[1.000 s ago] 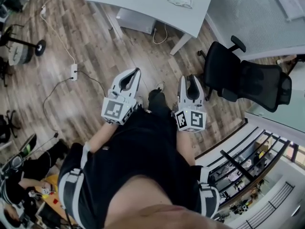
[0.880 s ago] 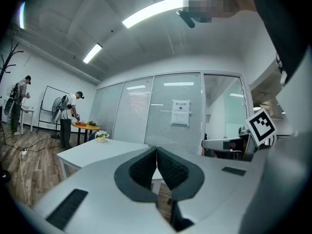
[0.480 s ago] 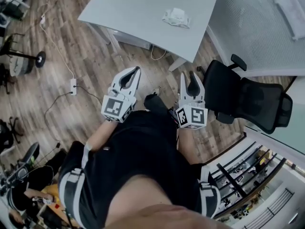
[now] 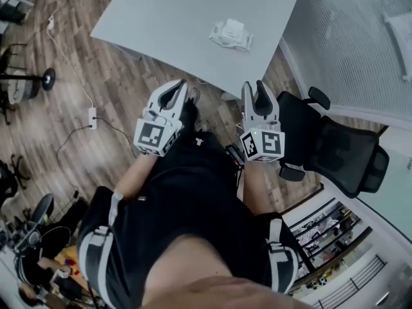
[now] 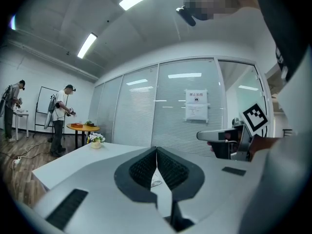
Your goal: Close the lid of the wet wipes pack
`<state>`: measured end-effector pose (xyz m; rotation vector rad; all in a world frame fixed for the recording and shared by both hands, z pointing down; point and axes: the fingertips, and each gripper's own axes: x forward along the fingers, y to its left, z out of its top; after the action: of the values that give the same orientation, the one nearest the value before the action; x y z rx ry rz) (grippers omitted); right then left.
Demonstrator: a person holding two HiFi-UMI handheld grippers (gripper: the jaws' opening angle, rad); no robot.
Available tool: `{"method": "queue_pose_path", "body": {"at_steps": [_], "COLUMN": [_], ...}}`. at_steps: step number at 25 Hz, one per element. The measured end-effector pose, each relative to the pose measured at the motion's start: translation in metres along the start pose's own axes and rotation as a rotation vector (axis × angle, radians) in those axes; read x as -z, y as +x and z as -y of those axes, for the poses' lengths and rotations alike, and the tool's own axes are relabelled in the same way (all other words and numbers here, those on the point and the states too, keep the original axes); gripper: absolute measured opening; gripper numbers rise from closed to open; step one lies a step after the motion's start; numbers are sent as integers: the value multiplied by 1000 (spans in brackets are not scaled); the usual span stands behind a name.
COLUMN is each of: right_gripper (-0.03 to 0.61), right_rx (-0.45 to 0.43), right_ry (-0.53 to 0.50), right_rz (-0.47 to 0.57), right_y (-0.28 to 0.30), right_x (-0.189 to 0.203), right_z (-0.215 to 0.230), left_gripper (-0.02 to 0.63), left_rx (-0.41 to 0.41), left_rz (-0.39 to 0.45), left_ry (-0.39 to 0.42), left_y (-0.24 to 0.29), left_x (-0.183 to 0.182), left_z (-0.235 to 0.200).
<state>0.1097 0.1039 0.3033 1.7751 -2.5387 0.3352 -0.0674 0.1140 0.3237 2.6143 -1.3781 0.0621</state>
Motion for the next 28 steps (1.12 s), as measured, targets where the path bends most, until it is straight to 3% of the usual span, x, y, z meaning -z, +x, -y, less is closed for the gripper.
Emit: {"method": "queue_pose_path", "body": {"at_steps": [8, 13, 20, 23, 28], "right_gripper": [149, 149, 152, 156, 169], "right_rx": [22, 20, 19, 15, -19], "right_ry": [6, 38, 69, 71, 103], "right_rz": [-66, -146, -313, -415, -583], "right_y": [117, 204, 312, 348, 389], "right_x": [15, 34, 109, 153, 218], "right_z": [59, 111, 175, 197, 225], "left_gripper": [23, 23, 47, 95, 97], "left_rx": [37, 66, 126, 165, 206], "left_rz": [-77, -206, -480, -600, -763], "left_ry": [-6, -36, -106, -157, -167], "left_y": [142, 246, 344, 367, 388], "left_x": [29, 68, 186, 239, 309], "left_z": [-62, -104, -149, -155, -166]}}
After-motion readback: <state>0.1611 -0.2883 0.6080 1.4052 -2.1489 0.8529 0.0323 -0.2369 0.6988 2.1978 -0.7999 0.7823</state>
